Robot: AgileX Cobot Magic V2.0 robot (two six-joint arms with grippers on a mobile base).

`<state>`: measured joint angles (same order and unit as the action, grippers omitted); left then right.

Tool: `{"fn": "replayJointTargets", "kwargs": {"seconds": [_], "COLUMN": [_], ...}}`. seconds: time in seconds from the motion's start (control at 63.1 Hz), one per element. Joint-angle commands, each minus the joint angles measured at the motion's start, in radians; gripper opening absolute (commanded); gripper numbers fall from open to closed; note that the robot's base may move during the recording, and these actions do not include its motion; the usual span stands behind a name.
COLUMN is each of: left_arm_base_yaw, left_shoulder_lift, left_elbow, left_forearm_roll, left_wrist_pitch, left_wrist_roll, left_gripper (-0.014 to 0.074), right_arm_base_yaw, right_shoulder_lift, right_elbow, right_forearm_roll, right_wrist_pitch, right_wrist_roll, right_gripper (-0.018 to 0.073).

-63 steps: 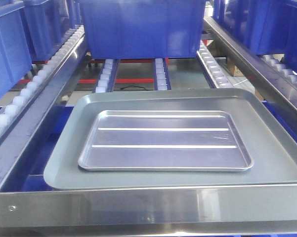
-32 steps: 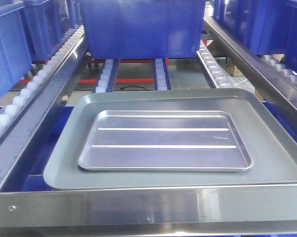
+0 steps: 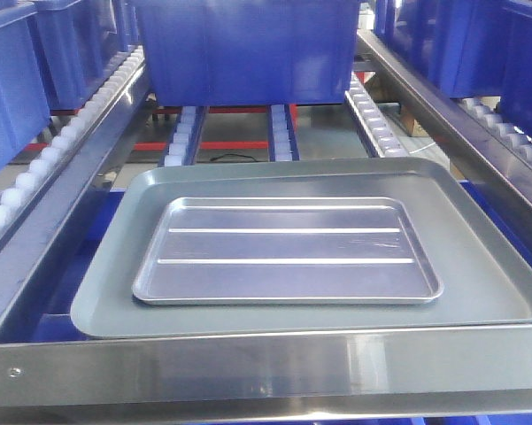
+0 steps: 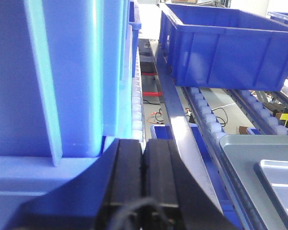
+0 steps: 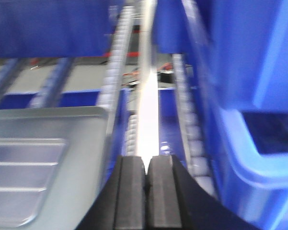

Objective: Grab silver tray and stack on right shelf

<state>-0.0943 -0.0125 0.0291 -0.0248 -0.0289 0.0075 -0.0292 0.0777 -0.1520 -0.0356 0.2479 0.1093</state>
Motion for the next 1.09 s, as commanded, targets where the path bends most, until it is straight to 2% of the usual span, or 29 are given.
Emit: {"fn": "replayJointTargets", "kwargs": {"seconds": [0.0, 0.158, 0.269, 1.077], "left_arm_base_yaw": [0.001, 0.001, 0.001, 0.001], "left_shoulder_lift": [-0.015, -0.015, -0.015, -0.013], "left_elbow": [0.021, 0.021, 0.021, 0.021], "left_forearm_roll": [-0.006, -0.006, -0.006, -0.006], "left_wrist_pitch": [-0.088, -0.088, -0.088, -0.088], "left_wrist_roll": [-0.001, -0.001, -0.001, -0.001], "left_gripper": [-0.0092, -0.0092, -0.0092, -0.0092], "right_arm_base_yaw": [-0.052, -0.055, -0.055, -0.053], "right_shoulder_lift": [-0.011, -0.11, -0.109, -0.109], "right_elbow": [0.054, 0.167, 0.161, 0.161], "right_forearm_roll": [0.017, 0.017, 0.017, 0.017], "right_wrist_pitch": [-0.248, -0.32, -0.265, -0.265], "right_wrist_roll": [-0.018, -0.019, -0.019, -0.019], "right_gripper": [0.0057, 0.0057, 0.0057, 0.0057]}}
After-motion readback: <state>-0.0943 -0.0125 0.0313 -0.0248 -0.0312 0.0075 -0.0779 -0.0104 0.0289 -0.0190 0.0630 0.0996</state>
